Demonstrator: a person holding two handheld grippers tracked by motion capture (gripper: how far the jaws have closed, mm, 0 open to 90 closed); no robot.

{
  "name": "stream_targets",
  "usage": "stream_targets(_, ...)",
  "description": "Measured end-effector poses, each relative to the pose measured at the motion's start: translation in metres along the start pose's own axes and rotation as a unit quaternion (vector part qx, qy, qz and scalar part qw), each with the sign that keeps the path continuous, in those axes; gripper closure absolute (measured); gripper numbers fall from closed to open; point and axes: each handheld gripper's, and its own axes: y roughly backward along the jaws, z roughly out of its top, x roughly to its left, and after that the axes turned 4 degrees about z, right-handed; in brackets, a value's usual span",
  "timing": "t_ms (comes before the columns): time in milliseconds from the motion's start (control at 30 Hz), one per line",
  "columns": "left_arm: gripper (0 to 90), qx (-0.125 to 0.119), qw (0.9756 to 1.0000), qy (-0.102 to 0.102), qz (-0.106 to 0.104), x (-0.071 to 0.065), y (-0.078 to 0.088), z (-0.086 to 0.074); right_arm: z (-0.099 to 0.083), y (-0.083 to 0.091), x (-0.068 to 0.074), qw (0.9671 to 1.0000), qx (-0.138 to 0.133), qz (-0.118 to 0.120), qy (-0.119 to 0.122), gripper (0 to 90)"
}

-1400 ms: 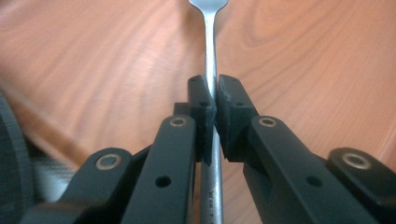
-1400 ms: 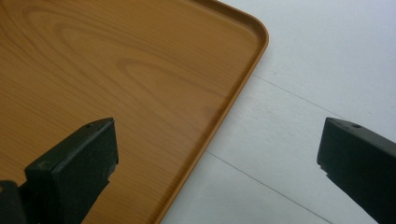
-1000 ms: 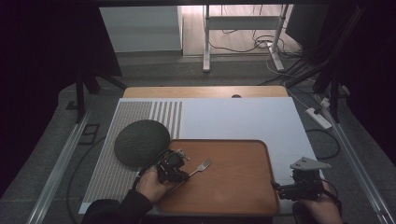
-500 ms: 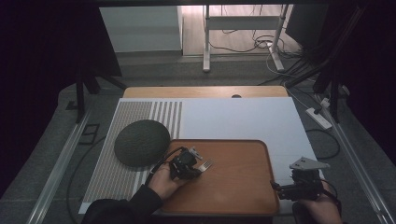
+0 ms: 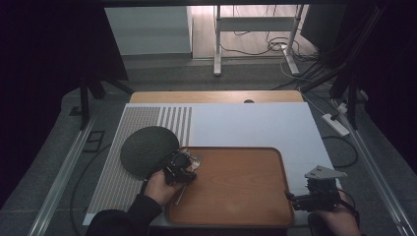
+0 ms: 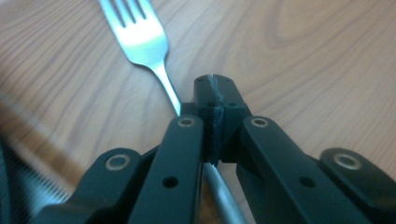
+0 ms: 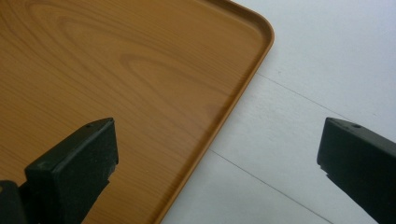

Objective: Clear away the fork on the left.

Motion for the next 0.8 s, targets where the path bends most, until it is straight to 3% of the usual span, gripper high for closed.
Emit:
stream_targets(200, 88.5, 0.004, 0.9993, 0.036, 0.005, 0.015, 0.006, -0.011, 0.000, 0.000, 0.000, 1.0000, 0.000, 0.000, 0.002, 0.0)
stream_targets(367, 88.5, 0.004, 0.9990, 0.044, 0.003, 0.021, 0.008, -0.015, 0.000, 0.000, 0.000, 1.0000, 0.001, 0.001, 0.002, 0.0)
stream_targets(567, 82.3, -0.008, 0.9996, 0.025, 0.002, 0.018, 0.012, -0.014, 0.000, 0.000, 0.000, 1.0000, 0.001, 0.001, 0.002, 0.0)
stream_targets(667, 74.4, -0.024, 0.9996, 0.012, 0.009, 0.017, 0.018, -0.014, 0.000, 0.000, 0.000, 1.0000, 0.001, 0.001, 0.002, 0.0)
stream_targets(800, 60.9, -0.048, 0.9986, 0.016, 0.019, 0.022, 0.027, -0.018, 0.000, 0.000, 0.000, 1.0000, 0.001, 0.001, 0.002, 0.0)
